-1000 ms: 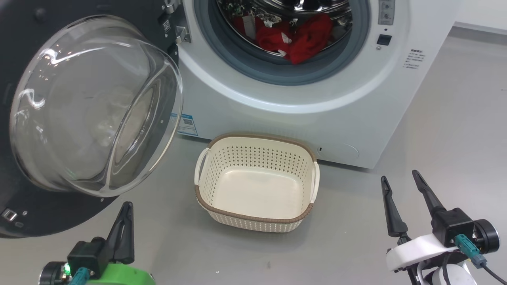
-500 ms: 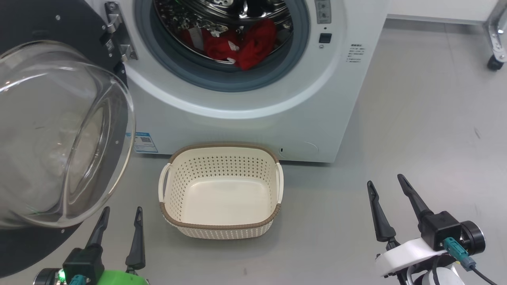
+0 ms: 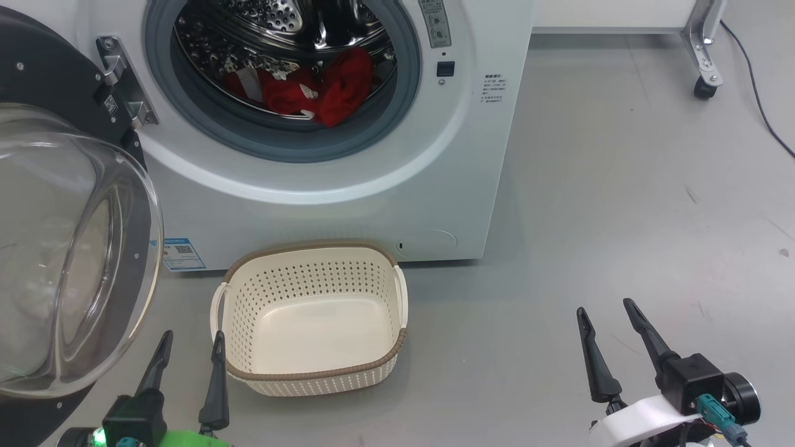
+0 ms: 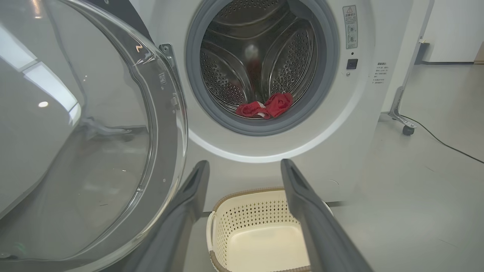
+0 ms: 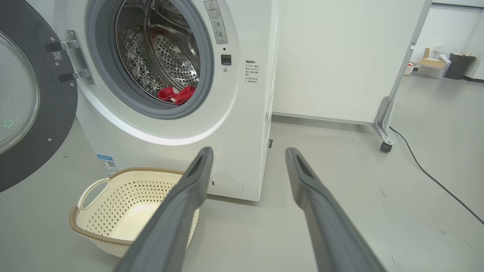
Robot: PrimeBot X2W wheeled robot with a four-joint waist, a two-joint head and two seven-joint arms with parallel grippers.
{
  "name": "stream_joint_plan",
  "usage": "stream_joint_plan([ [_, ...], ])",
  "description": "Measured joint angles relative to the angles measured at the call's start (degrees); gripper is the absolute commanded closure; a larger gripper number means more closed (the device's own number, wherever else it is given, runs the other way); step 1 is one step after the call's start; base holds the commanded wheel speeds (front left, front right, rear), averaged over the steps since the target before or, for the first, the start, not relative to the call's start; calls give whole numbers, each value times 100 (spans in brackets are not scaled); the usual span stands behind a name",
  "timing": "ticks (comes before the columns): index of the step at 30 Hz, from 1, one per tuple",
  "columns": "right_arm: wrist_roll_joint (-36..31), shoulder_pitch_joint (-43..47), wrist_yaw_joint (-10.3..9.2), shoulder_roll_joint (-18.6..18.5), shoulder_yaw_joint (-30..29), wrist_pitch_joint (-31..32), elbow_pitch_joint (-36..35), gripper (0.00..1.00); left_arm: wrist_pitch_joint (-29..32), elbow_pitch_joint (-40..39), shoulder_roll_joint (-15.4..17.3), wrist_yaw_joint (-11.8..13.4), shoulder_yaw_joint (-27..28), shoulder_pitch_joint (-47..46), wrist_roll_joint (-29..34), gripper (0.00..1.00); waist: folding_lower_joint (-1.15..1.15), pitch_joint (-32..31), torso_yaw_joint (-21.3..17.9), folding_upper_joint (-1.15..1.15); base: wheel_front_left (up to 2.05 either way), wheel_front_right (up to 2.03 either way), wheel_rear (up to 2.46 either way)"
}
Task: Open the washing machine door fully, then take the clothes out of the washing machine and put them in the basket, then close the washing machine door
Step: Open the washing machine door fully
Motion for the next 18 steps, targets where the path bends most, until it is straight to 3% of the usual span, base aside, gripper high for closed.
stream_joint_plan([
  [18,70,18,-85,14,22,0,-91,0,0,75,-2,1,-26,108,19,0,0,-60,-23,0,0,0,0],
])
